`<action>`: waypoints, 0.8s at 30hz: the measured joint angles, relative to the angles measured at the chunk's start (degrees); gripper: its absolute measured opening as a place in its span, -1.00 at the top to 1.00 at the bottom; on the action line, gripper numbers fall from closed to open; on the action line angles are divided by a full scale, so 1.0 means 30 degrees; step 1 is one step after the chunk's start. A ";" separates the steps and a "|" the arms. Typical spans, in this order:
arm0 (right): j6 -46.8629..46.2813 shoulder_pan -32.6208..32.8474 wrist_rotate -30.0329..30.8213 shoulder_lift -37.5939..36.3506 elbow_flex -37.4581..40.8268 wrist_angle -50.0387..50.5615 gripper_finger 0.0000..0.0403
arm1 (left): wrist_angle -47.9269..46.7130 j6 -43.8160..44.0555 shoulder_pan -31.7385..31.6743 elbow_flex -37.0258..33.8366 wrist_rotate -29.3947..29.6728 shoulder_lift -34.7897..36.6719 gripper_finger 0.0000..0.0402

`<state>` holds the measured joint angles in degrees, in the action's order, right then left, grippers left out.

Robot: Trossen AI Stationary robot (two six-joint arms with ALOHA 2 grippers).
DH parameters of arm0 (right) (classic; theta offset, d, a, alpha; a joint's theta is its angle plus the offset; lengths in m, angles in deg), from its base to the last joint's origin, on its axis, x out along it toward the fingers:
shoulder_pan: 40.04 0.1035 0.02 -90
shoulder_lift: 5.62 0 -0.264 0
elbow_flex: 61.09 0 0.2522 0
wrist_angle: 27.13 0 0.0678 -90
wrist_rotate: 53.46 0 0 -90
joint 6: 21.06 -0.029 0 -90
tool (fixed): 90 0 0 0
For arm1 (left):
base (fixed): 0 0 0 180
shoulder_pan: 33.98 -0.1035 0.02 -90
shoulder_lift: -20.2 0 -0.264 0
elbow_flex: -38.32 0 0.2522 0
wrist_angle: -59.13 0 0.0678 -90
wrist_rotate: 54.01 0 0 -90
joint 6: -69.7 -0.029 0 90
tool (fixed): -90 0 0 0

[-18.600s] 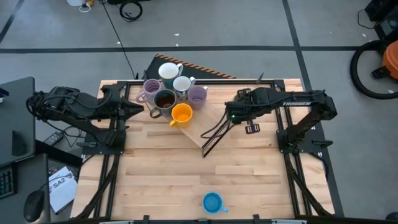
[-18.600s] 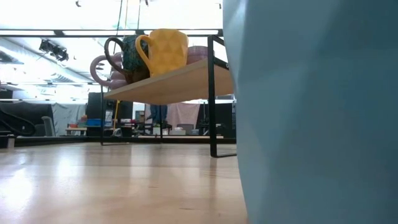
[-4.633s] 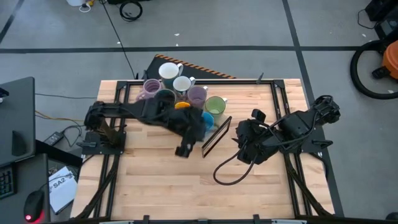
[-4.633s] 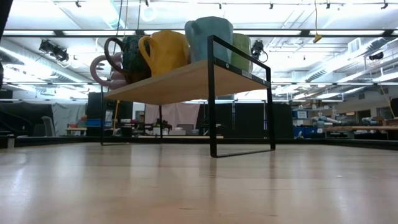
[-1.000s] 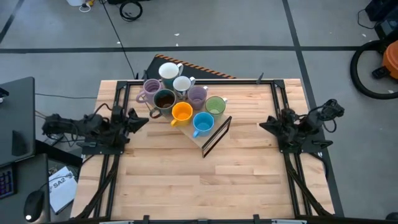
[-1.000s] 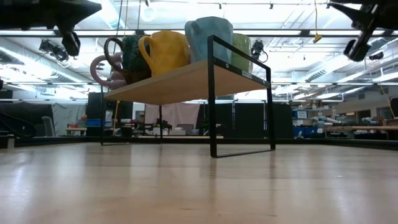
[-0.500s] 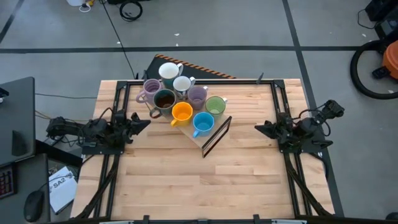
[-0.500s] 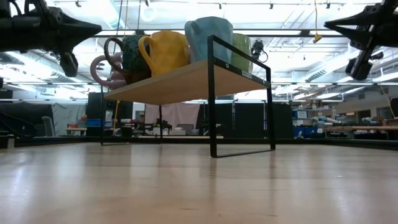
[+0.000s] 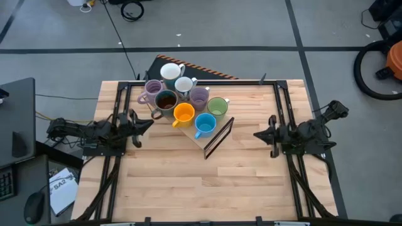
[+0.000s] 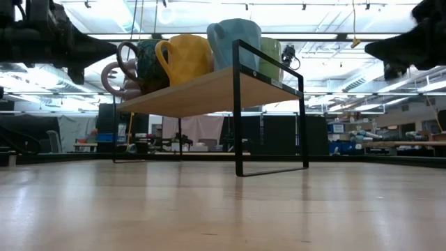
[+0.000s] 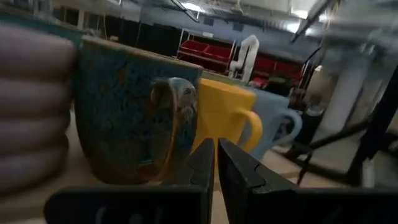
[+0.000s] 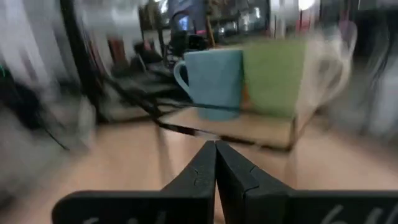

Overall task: Place coffee mugs
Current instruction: Return to Home Position

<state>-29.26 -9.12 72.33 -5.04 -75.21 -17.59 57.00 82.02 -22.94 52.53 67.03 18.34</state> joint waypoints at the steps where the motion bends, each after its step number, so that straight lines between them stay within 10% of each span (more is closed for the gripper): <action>1: 0.2848 -0.0002 0.0029 0.0263 -0.0021 -0.0115 0.93 | -0.0031 -0.0746 0.0000 0.0000 -0.0006 -0.0005 0.87; 7: 1.1594 -0.0002 0.0057 0.0561 -0.0075 -0.0550 0.93 | 0.0083 -0.2451 0.0000 -0.0007 -0.0046 0.0005 0.86; 24: 1.1787 0.0001 0.0058 0.0554 -0.0090 -0.0566 0.92 | 0.0090 -0.2345 0.0000 -0.0015 -0.0053 0.0003 0.85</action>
<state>6.10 -9.11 72.50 -3.38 -75.47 -19.28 57.27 74.99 -22.94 52.49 66.87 18.35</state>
